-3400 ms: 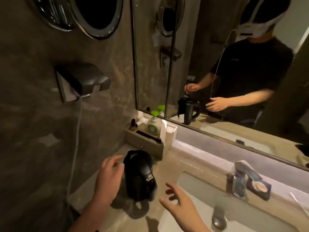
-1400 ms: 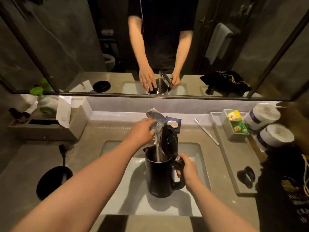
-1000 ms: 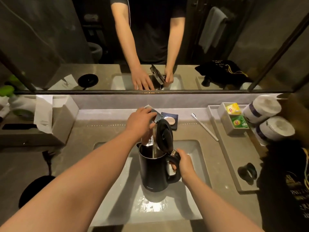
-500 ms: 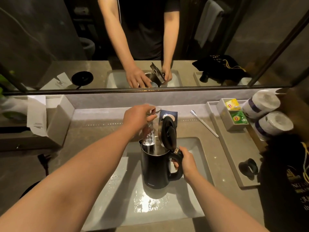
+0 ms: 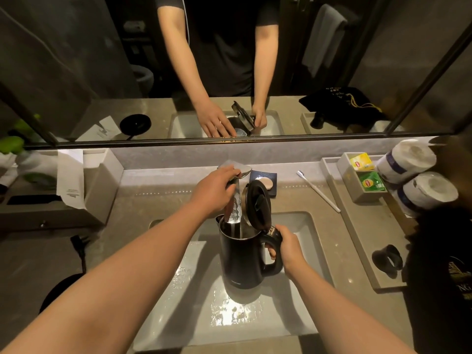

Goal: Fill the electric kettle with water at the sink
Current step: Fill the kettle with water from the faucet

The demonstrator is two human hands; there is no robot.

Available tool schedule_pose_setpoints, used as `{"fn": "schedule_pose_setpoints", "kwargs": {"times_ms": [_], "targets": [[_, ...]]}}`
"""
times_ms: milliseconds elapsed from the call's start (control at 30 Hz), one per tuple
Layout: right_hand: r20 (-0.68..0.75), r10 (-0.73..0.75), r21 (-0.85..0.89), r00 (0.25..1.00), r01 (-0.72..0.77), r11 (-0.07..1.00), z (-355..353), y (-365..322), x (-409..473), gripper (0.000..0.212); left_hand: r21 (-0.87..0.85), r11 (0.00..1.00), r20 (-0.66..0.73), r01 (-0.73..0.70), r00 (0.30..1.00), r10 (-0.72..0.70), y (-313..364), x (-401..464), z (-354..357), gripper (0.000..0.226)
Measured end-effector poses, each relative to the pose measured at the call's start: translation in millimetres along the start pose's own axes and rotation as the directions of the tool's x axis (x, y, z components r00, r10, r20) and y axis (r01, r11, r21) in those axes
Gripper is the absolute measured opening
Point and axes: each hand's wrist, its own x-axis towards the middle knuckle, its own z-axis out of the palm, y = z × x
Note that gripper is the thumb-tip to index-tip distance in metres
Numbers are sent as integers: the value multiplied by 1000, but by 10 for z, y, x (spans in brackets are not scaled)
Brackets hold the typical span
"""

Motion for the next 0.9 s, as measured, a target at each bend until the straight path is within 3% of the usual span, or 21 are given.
{"fn": "schedule_pose_setpoints", "kwargs": {"times_ms": [900], "targets": [[7,-73,-10,997,73,997,22,63,-74,42,-130,989,103,66,993,-52,-10,-87,-53,59]]}}
